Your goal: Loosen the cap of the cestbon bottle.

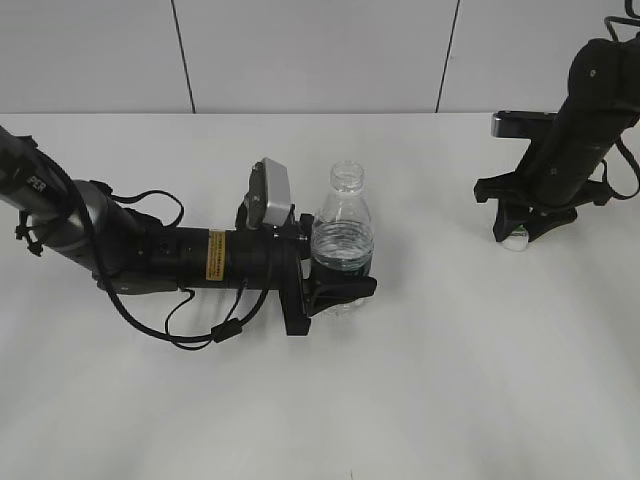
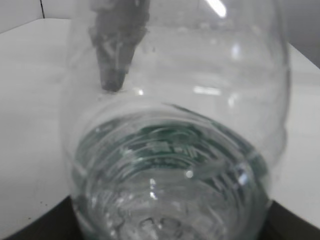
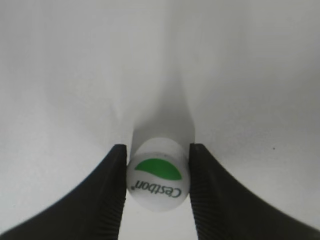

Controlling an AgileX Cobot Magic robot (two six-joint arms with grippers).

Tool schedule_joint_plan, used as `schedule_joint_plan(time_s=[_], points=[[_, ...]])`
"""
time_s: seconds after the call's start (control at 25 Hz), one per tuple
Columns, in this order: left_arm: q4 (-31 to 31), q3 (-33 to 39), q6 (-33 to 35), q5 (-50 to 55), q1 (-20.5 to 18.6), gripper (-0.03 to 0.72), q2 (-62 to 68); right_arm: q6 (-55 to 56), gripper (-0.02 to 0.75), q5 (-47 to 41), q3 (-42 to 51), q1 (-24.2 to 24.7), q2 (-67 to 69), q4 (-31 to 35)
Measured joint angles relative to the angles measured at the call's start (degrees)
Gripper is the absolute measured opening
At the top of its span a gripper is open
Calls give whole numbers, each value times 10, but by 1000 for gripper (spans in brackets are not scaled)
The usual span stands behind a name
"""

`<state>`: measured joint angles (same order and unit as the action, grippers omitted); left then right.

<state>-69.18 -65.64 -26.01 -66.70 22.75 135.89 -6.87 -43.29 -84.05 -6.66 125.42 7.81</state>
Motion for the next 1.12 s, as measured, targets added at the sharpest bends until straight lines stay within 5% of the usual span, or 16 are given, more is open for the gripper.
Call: schedule_joint_plan(time_s=[0.32, 0.64, 0.92, 1.12], points=[[0, 0, 0, 0, 0, 410, 0, 0, 299, 0, 0, 0, 0, 0], [0, 0, 0, 2, 0, 410, 0, 0, 522, -16, -5, 0, 0, 7], [12, 0, 0, 8, 0, 410, 0, 0, 535, -46, -41, 0, -27, 23], [78, -1, 0, 27, 0, 410, 0, 0, 536, -57, -44, 0, -46, 24]])
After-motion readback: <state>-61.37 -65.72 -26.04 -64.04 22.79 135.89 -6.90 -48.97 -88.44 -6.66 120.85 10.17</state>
